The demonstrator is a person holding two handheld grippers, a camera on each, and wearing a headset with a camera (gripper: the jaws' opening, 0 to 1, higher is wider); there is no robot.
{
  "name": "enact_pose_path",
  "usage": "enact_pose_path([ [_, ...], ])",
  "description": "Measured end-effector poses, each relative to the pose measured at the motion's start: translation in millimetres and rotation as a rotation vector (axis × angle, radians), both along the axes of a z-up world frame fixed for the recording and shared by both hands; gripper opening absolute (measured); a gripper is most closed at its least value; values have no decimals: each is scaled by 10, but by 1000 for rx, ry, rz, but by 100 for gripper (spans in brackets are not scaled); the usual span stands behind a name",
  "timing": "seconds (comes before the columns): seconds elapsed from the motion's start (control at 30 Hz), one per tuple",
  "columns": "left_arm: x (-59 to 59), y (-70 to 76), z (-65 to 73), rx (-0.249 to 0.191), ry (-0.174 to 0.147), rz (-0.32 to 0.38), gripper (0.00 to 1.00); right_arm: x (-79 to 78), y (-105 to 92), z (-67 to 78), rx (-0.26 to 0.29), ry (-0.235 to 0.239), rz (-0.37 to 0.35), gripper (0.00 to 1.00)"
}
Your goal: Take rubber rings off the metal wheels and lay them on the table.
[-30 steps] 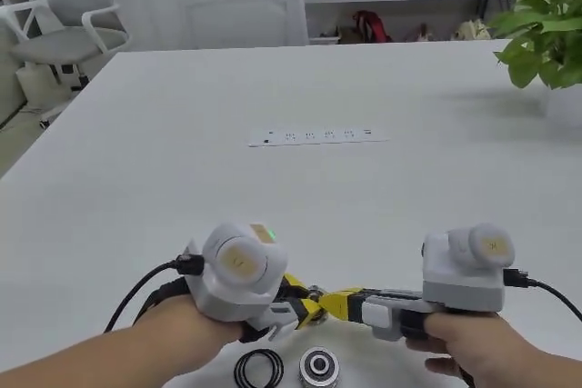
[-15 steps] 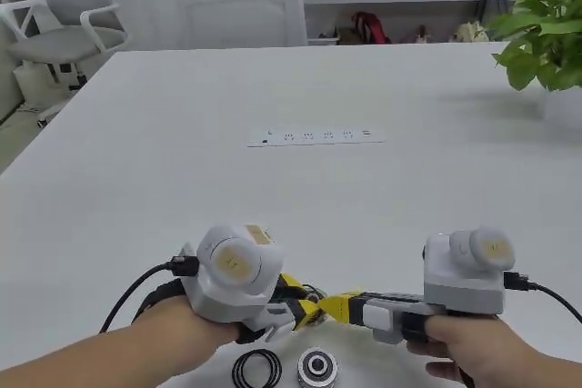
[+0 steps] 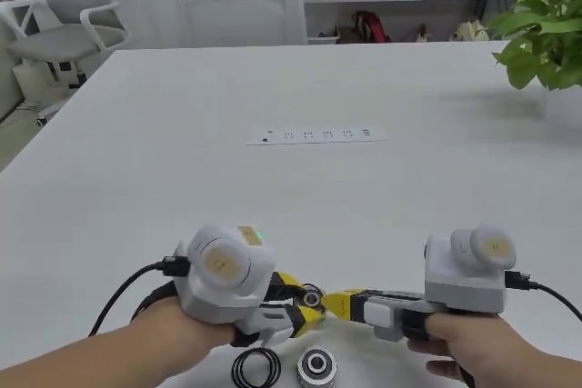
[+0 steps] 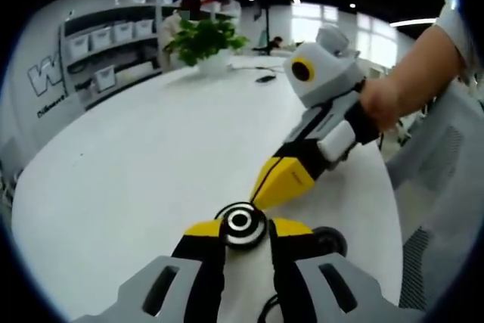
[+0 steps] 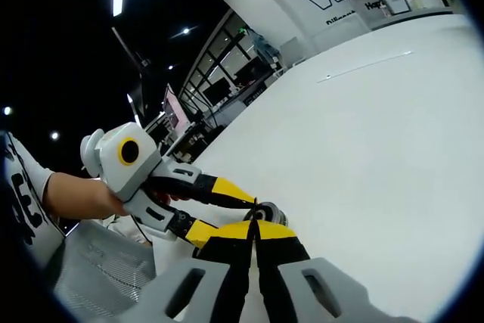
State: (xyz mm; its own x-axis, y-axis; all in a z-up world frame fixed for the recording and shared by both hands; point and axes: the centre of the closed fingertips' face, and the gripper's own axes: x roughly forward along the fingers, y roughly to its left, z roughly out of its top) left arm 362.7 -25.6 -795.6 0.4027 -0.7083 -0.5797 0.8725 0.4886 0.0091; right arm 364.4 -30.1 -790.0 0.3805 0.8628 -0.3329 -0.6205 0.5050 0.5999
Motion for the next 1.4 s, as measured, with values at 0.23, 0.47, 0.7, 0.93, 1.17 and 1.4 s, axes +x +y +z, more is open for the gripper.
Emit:
enact_pose_path([
  [0.23,-79,34,69,-27,4,-14,34,-6,1,23,3,-2,0,0],
  [0.47,-150,130,115,-46,1,-17,38,-8,14,50,9,-5,4,0],
  [0.7,-174,232,164,-55,-3,-6,41,-21,23,67,14,-3,9,0],
  [0.93,-195,306,283,-83,-17,4,46,-39,45,108,26,-5,15,0],
  [1.17,-212,409,394,-105,-28,20,52,-51,72,163,41,-9,19,0],
  [1.4,-273,557,461,-111,-36,32,57,-73,86,215,52,-15,28,0],
])
